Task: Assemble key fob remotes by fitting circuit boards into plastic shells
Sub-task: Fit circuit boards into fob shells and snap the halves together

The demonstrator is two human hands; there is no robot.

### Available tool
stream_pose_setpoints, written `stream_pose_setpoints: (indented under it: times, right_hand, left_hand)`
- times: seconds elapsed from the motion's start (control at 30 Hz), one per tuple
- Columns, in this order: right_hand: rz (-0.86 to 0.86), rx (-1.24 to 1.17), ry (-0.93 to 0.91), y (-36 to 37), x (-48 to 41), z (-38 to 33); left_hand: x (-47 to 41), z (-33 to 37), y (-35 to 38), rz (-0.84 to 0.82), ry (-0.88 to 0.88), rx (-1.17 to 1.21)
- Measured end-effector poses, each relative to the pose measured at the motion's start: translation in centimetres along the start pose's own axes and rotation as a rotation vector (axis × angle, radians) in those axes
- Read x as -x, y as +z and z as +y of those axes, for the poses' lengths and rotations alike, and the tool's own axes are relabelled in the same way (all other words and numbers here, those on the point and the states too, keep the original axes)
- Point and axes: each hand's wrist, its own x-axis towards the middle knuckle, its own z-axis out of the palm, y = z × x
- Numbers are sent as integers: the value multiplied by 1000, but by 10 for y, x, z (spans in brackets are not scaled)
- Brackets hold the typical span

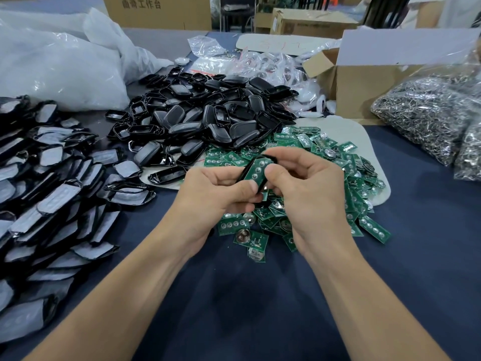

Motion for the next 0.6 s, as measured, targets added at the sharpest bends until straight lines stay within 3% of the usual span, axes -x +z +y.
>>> stream_pose_setpoints:
  times: [0.1, 0.27, 0.5, 0.6]
  right_hand:
    - [92, 346, -214, -1, 6, -1]
    - [158, 558, -505, 4, 13, -2]
    - [156, 633, -482, 6, 14, -3]
    - [150, 508, -343, 5, 11, -4]
  left_hand:
    - [-1, -1, 2, 56, 14, 18]
    - [0, -4, 5, 96, 66, -8]
    - [1, -9, 9, 116, 107, -15]
    - [1, -11, 11, 112, 113, -12]
